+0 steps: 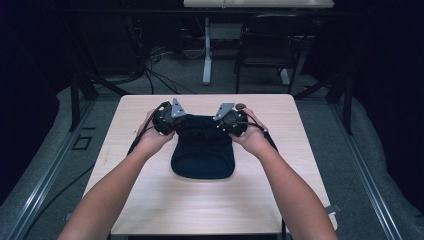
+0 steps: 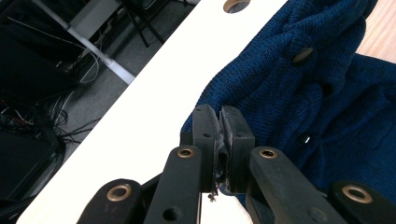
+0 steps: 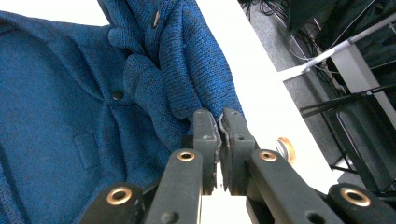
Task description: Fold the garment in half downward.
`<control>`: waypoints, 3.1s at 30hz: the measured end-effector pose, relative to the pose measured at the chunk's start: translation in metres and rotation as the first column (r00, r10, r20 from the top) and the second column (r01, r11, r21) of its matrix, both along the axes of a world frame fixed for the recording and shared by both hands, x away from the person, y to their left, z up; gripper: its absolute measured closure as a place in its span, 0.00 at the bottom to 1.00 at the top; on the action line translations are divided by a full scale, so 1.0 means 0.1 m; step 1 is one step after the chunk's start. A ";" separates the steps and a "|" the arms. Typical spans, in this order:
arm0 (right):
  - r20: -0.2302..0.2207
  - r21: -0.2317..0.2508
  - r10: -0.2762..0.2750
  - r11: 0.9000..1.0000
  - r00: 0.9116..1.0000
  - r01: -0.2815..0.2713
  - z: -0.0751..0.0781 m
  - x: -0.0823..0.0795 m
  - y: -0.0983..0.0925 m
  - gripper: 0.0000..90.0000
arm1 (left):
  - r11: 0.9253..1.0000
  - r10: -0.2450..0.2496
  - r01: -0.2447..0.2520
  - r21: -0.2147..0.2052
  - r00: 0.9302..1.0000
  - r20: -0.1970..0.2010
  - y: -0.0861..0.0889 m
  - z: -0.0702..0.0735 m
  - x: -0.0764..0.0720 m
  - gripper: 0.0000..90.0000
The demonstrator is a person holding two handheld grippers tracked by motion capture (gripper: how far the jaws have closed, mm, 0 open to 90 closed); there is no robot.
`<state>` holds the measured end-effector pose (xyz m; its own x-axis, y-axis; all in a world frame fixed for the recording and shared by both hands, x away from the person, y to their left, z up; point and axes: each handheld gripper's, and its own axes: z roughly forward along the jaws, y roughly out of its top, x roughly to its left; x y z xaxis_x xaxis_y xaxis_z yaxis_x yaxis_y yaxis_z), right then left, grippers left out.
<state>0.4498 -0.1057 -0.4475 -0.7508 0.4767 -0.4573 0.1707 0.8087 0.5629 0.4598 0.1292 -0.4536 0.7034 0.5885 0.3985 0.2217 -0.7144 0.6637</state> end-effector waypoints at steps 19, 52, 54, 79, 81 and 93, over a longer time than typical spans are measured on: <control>-0.016 -0.010 0.027 1.000 1.000 -0.027 0.01 -0.10 -0.04 0.95 | 0.999 -0.036 0.036 0.002 0.999 -0.020 0.01 0.01 -0.06 0.95; -0.180 -0.063 0.103 0.991 0.978 -0.116 -0.40 -0.66 0.06 0.96 | 0.985 -0.166 0.169 0.015 0.976 -0.142 0.16 -0.42 -0.54 0.95; -0.193 -0.051 0.103 0.992 0.976 -0.115 -0.44 -0.68 0.06 0.96 | 0.985 -0.170 0.173 0.011 0.974 -0.150 0.18 -0.46 -0.56 0.95; -0.257 -0.009 0.086 0.996 0.963 -0.091 -0.70 -0.85 0.09 0.96 | 0.983 -0.181 0.182 -0.016 0.960 -0.213 0.25 -0.75 -0.72 0.95; -0.260 -0.005 0.085 0.996 0.962 -0.090 -0.71 -0.85 0.08 0.96 | 0.983 -0.184 0.184 -0.018 0.959 -0.218 0.25 -0.77 -0.74 0.95; -0.242 -0.027 0.094 0.994 0.966 -0.103 -0.81 -0.93 0.02 0.96 | 0.980 -0.199 0.191 -0.056 0.942 -0.270 0.22 -0.90 -0.85 0.95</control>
